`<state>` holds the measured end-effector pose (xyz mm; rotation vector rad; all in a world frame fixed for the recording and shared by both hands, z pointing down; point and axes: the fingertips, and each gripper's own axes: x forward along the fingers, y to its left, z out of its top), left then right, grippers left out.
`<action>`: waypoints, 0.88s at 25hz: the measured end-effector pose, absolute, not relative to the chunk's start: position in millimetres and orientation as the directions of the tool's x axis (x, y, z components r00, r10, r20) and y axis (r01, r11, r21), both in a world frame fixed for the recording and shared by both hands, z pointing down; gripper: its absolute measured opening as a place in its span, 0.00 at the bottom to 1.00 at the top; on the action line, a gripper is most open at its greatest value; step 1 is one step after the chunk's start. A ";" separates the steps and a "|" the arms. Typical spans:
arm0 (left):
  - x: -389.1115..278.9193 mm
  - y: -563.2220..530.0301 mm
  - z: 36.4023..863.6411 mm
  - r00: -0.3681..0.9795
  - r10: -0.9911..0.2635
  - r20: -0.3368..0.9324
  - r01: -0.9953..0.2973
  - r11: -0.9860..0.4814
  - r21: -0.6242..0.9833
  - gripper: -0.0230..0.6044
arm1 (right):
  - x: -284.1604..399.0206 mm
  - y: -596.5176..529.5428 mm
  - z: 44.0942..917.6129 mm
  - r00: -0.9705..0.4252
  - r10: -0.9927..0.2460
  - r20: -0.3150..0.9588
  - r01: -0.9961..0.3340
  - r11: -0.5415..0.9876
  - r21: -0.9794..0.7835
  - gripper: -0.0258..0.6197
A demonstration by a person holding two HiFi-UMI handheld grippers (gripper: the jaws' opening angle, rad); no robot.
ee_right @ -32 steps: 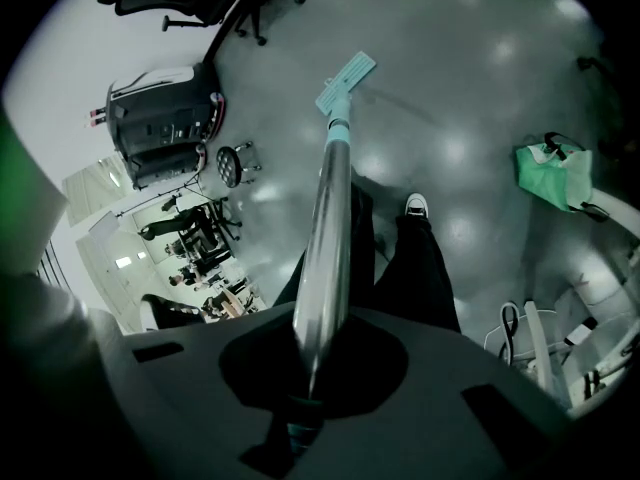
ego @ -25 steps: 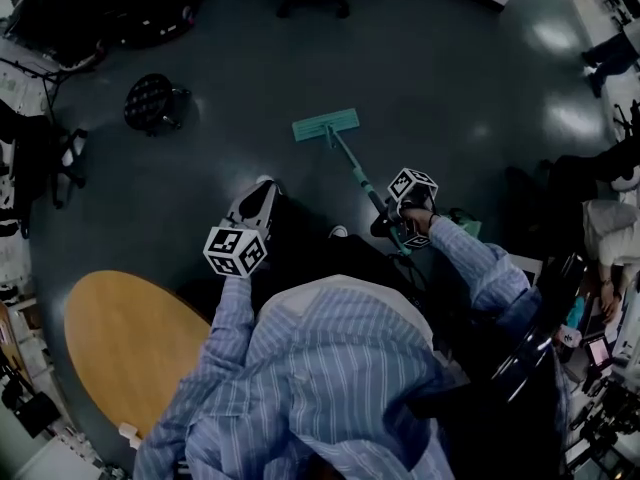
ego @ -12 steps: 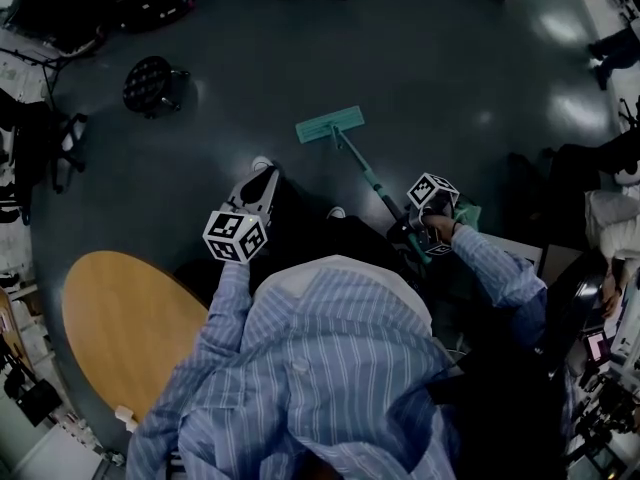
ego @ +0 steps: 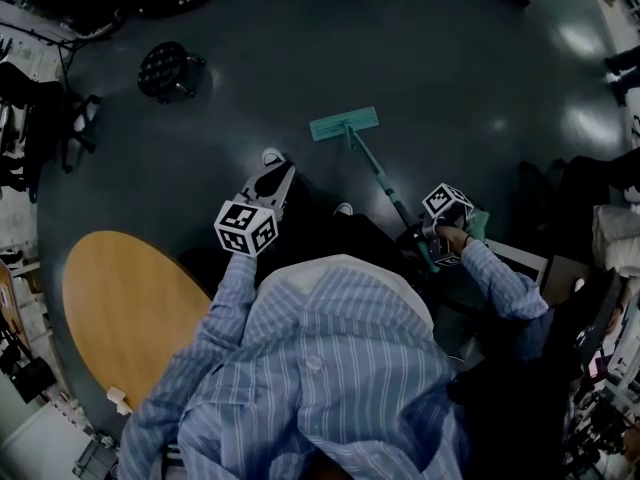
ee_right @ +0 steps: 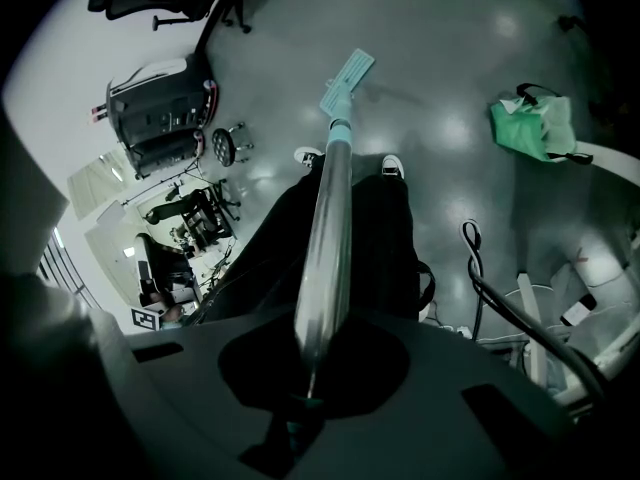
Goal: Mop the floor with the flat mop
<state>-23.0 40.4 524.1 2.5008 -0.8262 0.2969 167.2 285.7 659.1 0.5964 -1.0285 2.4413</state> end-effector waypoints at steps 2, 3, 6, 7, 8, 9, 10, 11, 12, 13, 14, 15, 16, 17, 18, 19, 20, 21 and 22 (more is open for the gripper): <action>-26.7 45.7 525.6 0.793 -0.500 0.348 -0.607 -0.699 0.379 0.07 | 162.3 288.7 657.6 -0.817 0.213 0.536 -0.532 -0.637 -0.558 0.07; -28.4 47.7 525.8 0.792 -0.501 0.349 -0.608 -0.698 0.378 0.07 | 160.0 288.9 657.8 -0.819 0.211 0.534 -0.530 -0.635 -0.561 0.07; -30.5 53.2 525.5 0.789 -0.503 0.354 -0.612 -0.696 0.376 0.07 | 158.6 287.8 662.6 -0.826 0.202 0.526 -0.521 -0.630 -0.576 0.07; -31.4 54.7 525.3 0.787 -0.505 0.355 -0.614 -0.695 0.374 0.07 | 158.6 287.5 663.6 -0.826 0.200 0.527 -0.520 -0.630 -0.576 0.07; -33.3 55.7 525.0 0.785 -0.509 0.354 -0.617 -0.693 0.372 0.07 | 157.5 287.1 662.9 -0.825 0.201 0.529 -0.521 -0.632 -0.573 0.07; -36.2 56.3 524.6 0.782 -0.514 0.353 -0.621 -0.691 0.370 0.07 | 154.9 286.8 660.9 -0.824 0.202 0.529 -0.522 -0.632 -0.572 0.07; -39.7 56.7 524.4 0.779 -0.520 0.351 -0.625 -0.687 0.370 0.07 | 152.1 286.9 659.1 -0.823 0.204 0.530 -0.524 -0.631 -0.572 0.07; -43.5 56.8 524.4 0.776 -0.525 0.350 -0.629 -0.683 0.371 0.07 | 149.8 287.6 658.2 -0.821 0.208 0.531 -0.528 -0.630 -0.569 0.07; -47.3 56.6 524.8 0.773 -0.529 0.350 -0.633 -0.679 0.372 0.07 | 147.9 288.3 657.7 -0.819 0.210 0.533 -0.530 -0.631 -0.566 0.07; -50.9 56.5 525.4 0.771 -0.532 0.350 -0.636 -0.676 0.373 0.07 | 146.1 288.4 658.0 -0.819 0.210 0.534 -0.530 -0.633 -0.564 0.07; -54.4 56.6 526.2 0.769 -0.535 0.350 -0.638 -0.674 0.373 0.07 | 144.4 288.0 659.5 -0.821 0.205 0.534 -0.526 -0.635 -0.566 0.07; -57.6 56.8 526.9 0.767 -0.537 0.350 -0.640 -0.672 0.372 0.07 | 142.6 287.3 660.7 -0.823 0.198 0.532 -0.521 -0.637 -0.568 0.07; -60.4 57.0 527.4 0.765 -0.540 0.351 -0.643 -0.670 0.371 0.07 | 140.5 286.8 659.8 -0.825 0.193 0.532 -0.517 -0.640 -0.569 0.07; -62.7 57.0 527.7 0.764 -0.542 0.351 -0.645 -0.669 0.371 0.07 | 138.6 286.6 657.5 -0.826 0.189 0.531 -0.513 -0.643 -0.568 0.07; -64.5 56.7 527.8 0.762 -0.544 0.351 -0.646 -0.667 0.371 0.07 | 137.2 286.8 655.7 -0.827 0.185 0.530 -0.509 -0.647 -0.568 0.07; -65.8 56.5 528.0 0.761 -0.544 0.352 -0.648 -0.666 0.371 0.07 | 136.5 287.3 655.1 -0.830 0.180 0.528 -0.502 -0.652 -0.568 0.07; -66.8 56.4 528.3 0.761 -0.544 0.354 -0.648 -0.665 0.371 0.07 | 135.9 288.3 655.4 -0.833 0.174 0.525 -0.495 -0.658 -0.567 0.07; -67.6 56.5 528.6 0.761 -0.542 0.356 -0.648 -0.665 0.371 0.07 | 135.2 289.5 655.6 -0.836 0.167 0.523 -0.487 -0.664 -0.567 0.07; -68.4 56.6 528.9 0.761 -0.541 0.358 -0.647 -0.666 0.371 0.07 | 134.3 290.7 655.7 -0.839 0.161 0.521 -0.480 -0.670 -0.566 0.07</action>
